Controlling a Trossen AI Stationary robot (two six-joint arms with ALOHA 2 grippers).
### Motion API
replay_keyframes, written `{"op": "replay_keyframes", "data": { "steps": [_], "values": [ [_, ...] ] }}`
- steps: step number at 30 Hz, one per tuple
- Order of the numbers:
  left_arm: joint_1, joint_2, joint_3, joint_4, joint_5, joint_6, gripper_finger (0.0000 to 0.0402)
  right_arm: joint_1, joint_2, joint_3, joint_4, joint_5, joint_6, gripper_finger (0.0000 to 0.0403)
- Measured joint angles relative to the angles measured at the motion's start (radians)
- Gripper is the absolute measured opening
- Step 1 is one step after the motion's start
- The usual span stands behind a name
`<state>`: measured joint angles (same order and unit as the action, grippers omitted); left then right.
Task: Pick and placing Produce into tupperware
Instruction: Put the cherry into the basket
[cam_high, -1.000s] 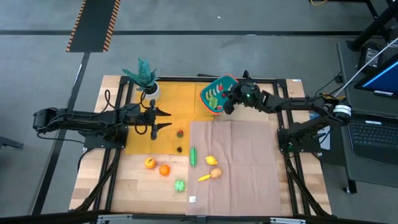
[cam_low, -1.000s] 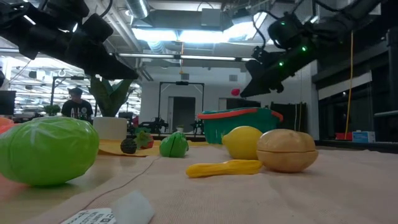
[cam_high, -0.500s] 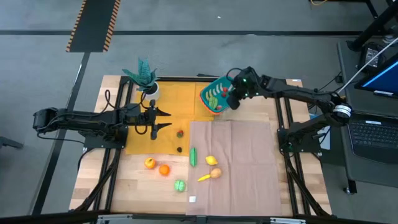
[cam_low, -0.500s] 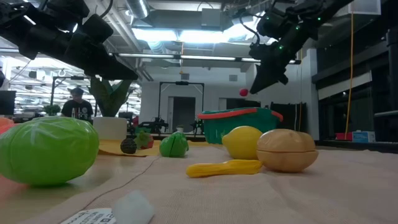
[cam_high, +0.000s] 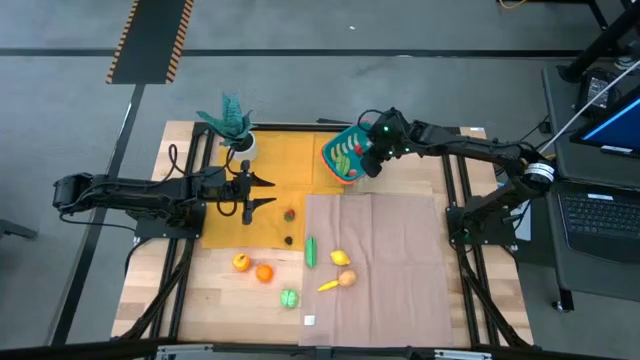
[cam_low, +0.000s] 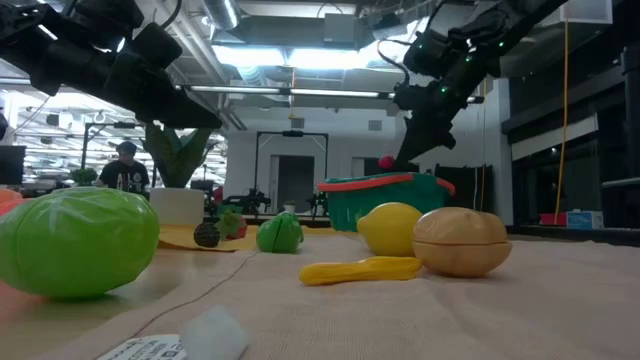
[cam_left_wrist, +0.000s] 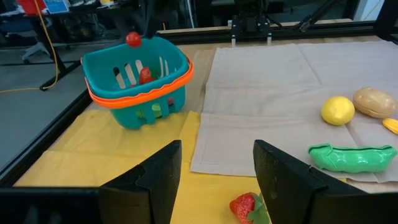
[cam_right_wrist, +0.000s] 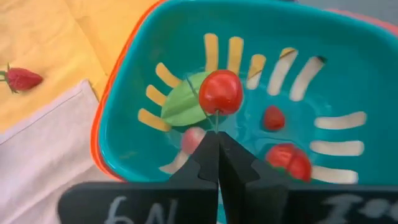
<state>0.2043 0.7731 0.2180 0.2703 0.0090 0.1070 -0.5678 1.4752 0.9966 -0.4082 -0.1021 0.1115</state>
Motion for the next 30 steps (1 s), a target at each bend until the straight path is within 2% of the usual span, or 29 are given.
{"op": "replay_keyframes", "data": {
  "steps": [8,13,23,30],
  "values": [
    [0.0,0.0,0.0,0.0,0.0,0.0,0.0192,-0.006,0.122,0.002,0.072,-0.052,-0.007,0.0],
    [0.0,0.0,0.0,0.0,0.0,0.0,0.0192,-0.012,0.201,0.056,0.062,-0.057,-0.018,0.0],
    [0.0,0.0,0.0,0.0,0.0,0.0,0.0192,-0.011,0.306,0.183,-0.092,-0.059,-0.077,0.0],
    [0.0,0.0,0.0,-0.006,0.0,0.0,0.0192,-0.011,0.318,0.201,-0.111,-0.059,-0.094,0.0]
  ]
}}
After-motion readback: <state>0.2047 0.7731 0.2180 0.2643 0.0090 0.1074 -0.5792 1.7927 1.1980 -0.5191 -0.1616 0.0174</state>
